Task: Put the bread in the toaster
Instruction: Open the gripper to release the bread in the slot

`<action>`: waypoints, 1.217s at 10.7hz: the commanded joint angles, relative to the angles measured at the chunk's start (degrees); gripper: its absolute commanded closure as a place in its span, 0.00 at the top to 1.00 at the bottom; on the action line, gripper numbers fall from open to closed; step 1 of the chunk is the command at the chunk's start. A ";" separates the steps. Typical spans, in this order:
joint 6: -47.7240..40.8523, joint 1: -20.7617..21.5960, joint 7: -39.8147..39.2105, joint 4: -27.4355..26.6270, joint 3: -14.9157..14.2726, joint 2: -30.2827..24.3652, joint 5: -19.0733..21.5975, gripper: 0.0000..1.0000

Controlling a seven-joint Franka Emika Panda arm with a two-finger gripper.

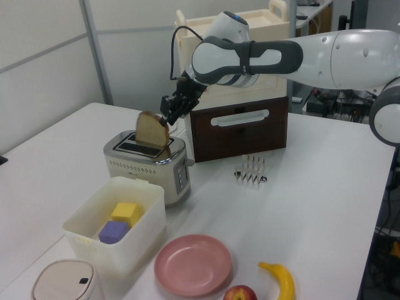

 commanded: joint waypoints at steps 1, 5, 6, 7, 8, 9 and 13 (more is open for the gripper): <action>4.11 0.02 0.55 -0.81 -0.34 -0.26 0.97 0.42; 3.68 -0.69 0.19 -0.81 -0.43 -1.31 0.09 0.57; 3.33 -0.78 0.19 -0.98 -0.43 -2.10 -1.30 0.69; 1.50 -1.04 0.11 -1.33 -0.60 -2.98 -3.23 0.96; -1.74 -1.04 0.11 -1.59 -0.69 -3.59 -6.30 1.00; -4.99 -0.95 0.19 -1.60 -0.69 -4.21 -9.37 1.00; -19.49 -1.13 0.28 -1.51 -0.78 -6.76 -16.06 1.00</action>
